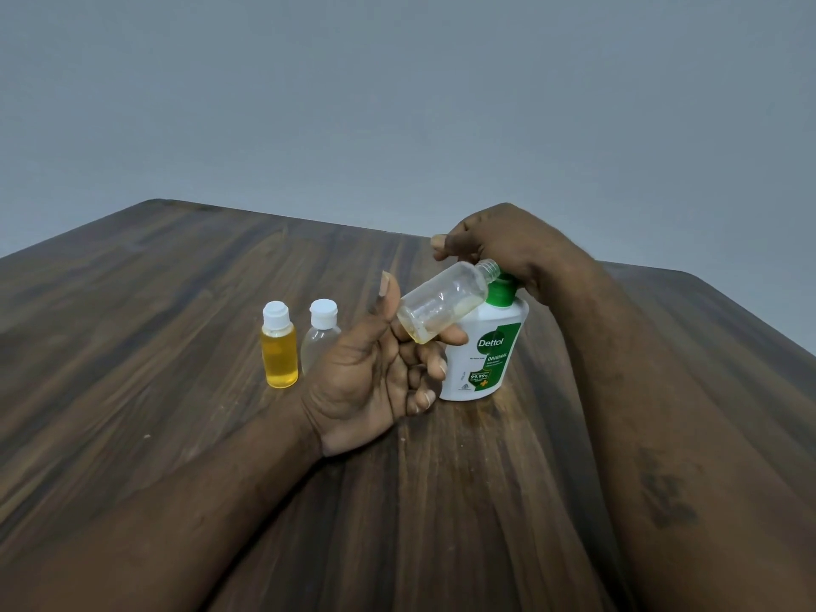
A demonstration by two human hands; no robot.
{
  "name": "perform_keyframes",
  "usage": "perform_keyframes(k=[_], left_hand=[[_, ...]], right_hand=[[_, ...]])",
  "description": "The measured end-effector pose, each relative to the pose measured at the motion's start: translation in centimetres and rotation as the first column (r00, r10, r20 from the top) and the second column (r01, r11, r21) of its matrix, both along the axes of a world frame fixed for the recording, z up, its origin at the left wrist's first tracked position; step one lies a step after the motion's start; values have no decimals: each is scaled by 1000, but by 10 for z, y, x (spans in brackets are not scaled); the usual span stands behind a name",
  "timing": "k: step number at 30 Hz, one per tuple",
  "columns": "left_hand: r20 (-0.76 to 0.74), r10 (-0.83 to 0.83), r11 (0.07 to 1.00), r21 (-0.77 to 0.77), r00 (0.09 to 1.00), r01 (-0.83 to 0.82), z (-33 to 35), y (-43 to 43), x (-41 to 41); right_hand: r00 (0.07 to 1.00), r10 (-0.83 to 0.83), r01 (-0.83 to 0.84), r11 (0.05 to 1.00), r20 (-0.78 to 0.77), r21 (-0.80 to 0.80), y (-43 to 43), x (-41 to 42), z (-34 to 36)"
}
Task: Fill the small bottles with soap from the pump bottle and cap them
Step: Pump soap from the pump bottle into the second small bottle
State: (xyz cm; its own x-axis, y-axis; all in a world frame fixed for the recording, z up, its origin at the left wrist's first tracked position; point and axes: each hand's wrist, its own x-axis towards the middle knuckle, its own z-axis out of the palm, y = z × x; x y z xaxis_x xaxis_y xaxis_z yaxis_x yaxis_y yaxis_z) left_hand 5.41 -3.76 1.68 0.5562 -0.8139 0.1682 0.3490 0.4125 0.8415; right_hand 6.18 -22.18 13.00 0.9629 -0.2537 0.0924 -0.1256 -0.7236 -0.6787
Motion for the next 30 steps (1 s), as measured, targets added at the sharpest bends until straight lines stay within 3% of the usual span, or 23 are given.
perform_keyframes(k=[4,11,13,17,19,27,30], left_hand=[[19,-10,1000,21,1000,9,0,0,-1],[14,-17,1000,17,1000,17,0,-1,-1],[5,-30,1000,7,1000,30,0,-1,-1],[11,-32,999,20,999,32,0,0,0],[10,-43,999,22,999,43,-1,0,1],[18,-73,997,12,997,73,-6,-1,4],[22,-78,997,8,997,77,-6,-1,5]], right_hand=[[986,-68,55,994,151,91,-6,-3,6],[931,-111,85,992,347,92,0,-6,8],[948,-104,74,991,301,109,-1,-6,7],[999,16,-22,989,46,145,-5,-3,-2],[1000,24,-25,990,8,140,-7,0,-4],[982,-34,18,996,184,89,-6,-4,6],[984,-20,4,996,176,91,-5,-4,6]])
